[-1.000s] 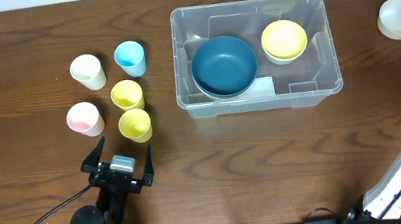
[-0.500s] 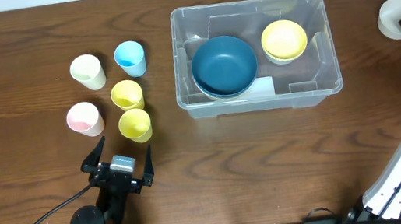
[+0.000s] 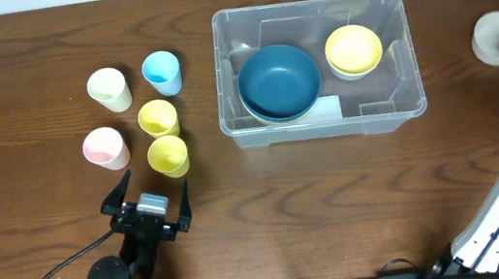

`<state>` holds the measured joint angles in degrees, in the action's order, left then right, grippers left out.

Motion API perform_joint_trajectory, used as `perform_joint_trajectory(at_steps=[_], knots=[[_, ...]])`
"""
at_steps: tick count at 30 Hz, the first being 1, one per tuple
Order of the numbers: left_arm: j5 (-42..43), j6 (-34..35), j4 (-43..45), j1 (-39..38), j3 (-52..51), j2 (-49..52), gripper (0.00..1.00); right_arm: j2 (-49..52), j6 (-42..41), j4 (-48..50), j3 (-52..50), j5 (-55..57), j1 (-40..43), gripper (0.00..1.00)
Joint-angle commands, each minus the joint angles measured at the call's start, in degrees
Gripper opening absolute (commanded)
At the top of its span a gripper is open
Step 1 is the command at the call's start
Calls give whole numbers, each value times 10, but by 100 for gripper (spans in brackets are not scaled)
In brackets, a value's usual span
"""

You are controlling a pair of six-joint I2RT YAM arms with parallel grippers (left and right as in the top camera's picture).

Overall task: Pack container
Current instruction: 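Release, withdraw right gripper, and grasp the white bowl's rim, then carry the white bowl over the bin and stack it on the yellow bowl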

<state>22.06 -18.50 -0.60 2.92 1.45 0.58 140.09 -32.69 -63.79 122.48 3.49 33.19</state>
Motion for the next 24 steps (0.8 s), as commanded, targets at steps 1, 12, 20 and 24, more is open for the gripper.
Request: perform_joint_trajectory(at_steps=[1, 12, 20, 24], knots=[[3, -9, -18, 2, -12, -3, 98, 2, 9, -16, 0, 23, 5, 25], [3, -9, -18, 2, -12, -3, 98, -4, 61, -80, 6, -13, 7, 1], [3, -9, -18, 2, -12, -3, 98, -115, 66, -73, 10, -239, 3, 1], [3, -9, -18, 2, -12, -3, 98, -212, 73, -61, 10, -246, -20, 1]])
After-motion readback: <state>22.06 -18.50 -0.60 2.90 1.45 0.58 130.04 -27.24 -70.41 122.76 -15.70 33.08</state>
